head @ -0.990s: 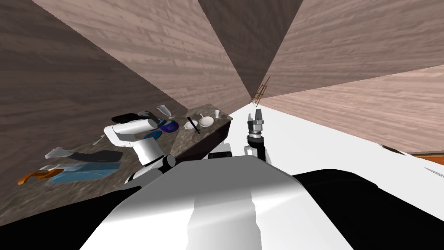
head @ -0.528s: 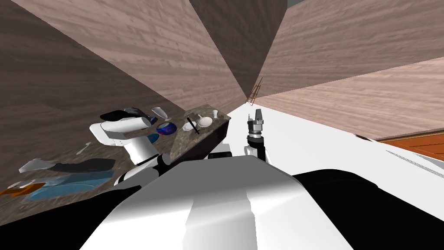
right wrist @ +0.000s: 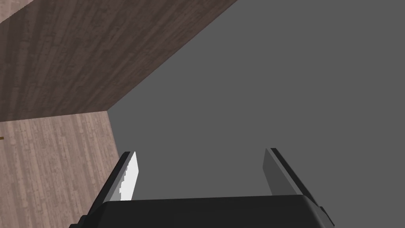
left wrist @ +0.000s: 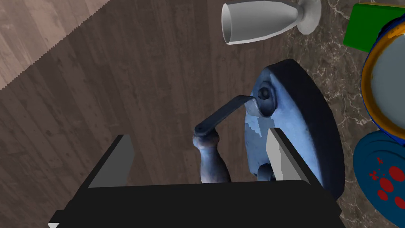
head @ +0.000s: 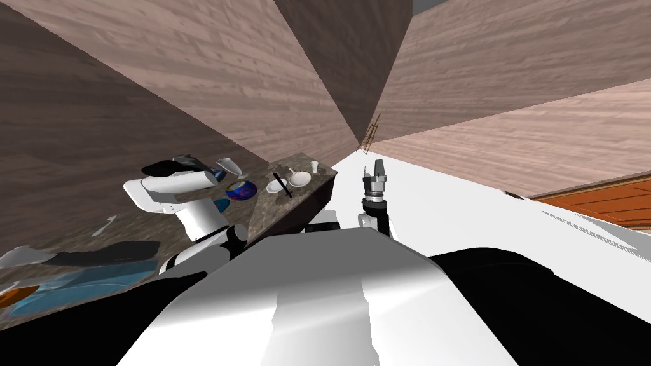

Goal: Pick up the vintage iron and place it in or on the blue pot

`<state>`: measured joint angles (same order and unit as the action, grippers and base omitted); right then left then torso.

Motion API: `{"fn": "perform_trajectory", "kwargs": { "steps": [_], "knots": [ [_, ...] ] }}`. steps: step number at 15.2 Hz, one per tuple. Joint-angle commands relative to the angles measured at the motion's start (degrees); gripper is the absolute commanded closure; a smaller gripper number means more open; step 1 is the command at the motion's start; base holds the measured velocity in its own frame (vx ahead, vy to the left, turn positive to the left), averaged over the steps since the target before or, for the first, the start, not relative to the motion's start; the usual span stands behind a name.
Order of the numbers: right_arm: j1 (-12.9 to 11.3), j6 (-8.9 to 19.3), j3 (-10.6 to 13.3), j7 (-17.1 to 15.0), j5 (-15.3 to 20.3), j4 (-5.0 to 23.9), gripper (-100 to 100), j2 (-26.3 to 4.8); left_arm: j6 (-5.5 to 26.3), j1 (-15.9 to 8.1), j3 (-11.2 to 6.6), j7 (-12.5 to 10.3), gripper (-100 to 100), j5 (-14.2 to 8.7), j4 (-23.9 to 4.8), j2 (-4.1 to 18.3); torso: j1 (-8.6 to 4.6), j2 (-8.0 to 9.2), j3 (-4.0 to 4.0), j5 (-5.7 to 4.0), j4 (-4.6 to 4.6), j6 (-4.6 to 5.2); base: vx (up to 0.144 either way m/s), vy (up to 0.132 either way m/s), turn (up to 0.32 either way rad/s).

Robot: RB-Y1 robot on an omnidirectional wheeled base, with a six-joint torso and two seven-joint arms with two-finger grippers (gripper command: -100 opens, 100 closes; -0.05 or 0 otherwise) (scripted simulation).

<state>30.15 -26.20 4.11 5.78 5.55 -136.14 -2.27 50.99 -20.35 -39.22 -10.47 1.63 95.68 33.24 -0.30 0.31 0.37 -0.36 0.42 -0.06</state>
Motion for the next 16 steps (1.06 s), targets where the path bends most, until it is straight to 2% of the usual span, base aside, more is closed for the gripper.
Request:
{"fn": "perform_trajectory", "kwargs": {
  "steps": [1, 2, 10, 11, 16],
  "knots": [
    [0.0, 0.0, 0.0, 0.0, 0.0, 0.0, 0, 0.0, 0.0, 0.0, 0.0, 0.0, -100, 0.0, 0.0, 0.0, 0.0, 0.0, 0.0, 0.0, 0.0, 0.0, 0.0, 0.0, 0.0],
    [0.0, 0.0, 0.0, 0.0, 0.0, 0.0, 0, 0.0, 1.66, -0.66, -0.29, 0.06, -100, 0.17, 0.19, 0.89, -0.01, 0.0, 0.0, 0.0, 0.0, 0.0, -0.007, 0.011, -0.08],
    [-0.01, 0.0, 0.0, 0.0, 0.0, 0.0, 0, 0.0, 8.29, -3.31, -1.45, 0.31, -100, 0.87, 0.95, 4.45, 0.09, 0.1, 0.06, 0.01, 0.03, 0.02, -0.022, 0.032, -0.112],
    [-0.01, 0.0, 0.0, 0.0, 0.0, 0.0, 0, 0.0, 7.17, -3.13, -1.19, 0.23, -100, 0.86, 0.63, 3.99, 0.09, 0.1, 0.06, 0.01, 0.03, 0.02, -0.013, 0.021, -0.045],
    [0.0, 0.0, 0.0, 0.0, 0.0, 0.0, 0, 0.0, 7.47, -3.17, -1.24, 0.25, -100, 0.86, 0.66, 4.08, -0.01, 0.02, 0.01, 0.0, 0.01, 0.0, -0.001, 0.002, 0.0]
  ]
}}
